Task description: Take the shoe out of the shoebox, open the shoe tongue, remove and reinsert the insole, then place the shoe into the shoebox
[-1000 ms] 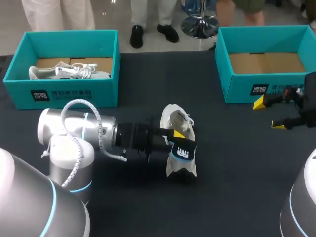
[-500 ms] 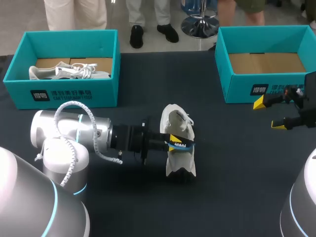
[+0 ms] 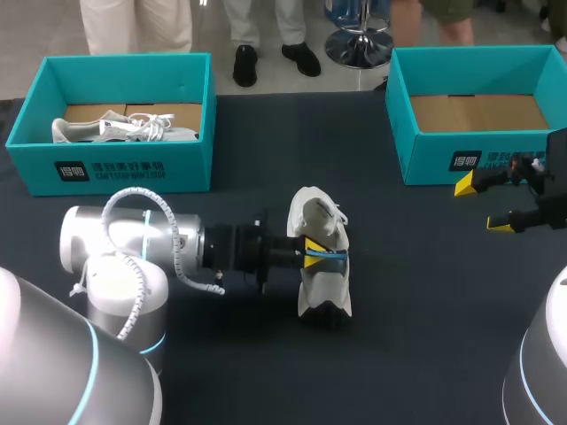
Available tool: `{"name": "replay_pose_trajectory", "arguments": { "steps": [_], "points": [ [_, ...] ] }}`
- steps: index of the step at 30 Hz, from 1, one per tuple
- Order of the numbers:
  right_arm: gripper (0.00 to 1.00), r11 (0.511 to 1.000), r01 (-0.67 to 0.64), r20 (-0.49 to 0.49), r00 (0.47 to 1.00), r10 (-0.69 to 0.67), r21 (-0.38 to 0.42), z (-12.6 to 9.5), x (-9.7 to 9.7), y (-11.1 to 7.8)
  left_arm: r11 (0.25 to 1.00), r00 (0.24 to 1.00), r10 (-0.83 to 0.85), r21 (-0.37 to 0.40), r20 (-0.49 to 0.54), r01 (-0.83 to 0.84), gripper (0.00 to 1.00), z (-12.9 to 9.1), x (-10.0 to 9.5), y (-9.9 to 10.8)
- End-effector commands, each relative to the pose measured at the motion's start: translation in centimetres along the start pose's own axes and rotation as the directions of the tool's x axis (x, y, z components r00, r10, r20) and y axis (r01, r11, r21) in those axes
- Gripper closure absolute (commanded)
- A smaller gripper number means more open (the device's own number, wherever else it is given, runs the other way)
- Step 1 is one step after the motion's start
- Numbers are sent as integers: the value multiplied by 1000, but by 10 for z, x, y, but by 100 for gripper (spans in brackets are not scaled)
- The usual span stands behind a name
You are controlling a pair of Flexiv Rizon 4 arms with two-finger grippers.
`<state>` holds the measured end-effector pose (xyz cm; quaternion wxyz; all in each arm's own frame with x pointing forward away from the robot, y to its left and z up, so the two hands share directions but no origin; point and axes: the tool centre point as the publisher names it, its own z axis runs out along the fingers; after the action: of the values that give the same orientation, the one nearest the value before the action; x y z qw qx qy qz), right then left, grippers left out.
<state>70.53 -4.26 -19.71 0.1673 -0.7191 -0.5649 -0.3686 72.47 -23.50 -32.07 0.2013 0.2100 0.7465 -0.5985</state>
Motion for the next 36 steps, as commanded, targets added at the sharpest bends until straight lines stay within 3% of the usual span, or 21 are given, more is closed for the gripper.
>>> {"name": "replay_pose_trajectory", "arguments": {
  "steps": [1, 10, 13, 16, 26, 30, 36],
  "points": [
    [0, 1000, -1, 2, 1000, 1, -1, 0, 0, -1, 1000, 1000, 3, -11, -7, -3, 100, 9, -5, 6],
    [0, 1000, -1, 2, 1000, 1, -1, 0, 0, -1, 999, 1000, 4, -38, -14, -5, 100, 9, -10, 14],
    [0, 1000, -1, 2, 1000, 1, -1, 0, 0, -1, 999, 1000, 5, -36, -11, -6, 72, 6, -11, 9],
    [0, 1000, -1, 2, 1000, 1, -1, 0, 0, -1, 1000, 1000, 14, -25, -14, -14, 64, 0, -11, 1],
    [0, 1000, -1, 2, 1000, 1, -1, 0, 0, -1, 998, 998, 51, -34, -48, -53, 68, -10, 0, -7],
    [0, 1000, -1, 2, 1000, 1, -1, 0, 0, -1, 997, 997, 56, -57, -55, -59, 100, -7, 2, -2],
    [0, 1000, -1, 2, 1000, 1, -1, 0, 0, -1, 995, 997, 62, -80, -37, -65, 100, 0, -1, 6]
  ]
}}
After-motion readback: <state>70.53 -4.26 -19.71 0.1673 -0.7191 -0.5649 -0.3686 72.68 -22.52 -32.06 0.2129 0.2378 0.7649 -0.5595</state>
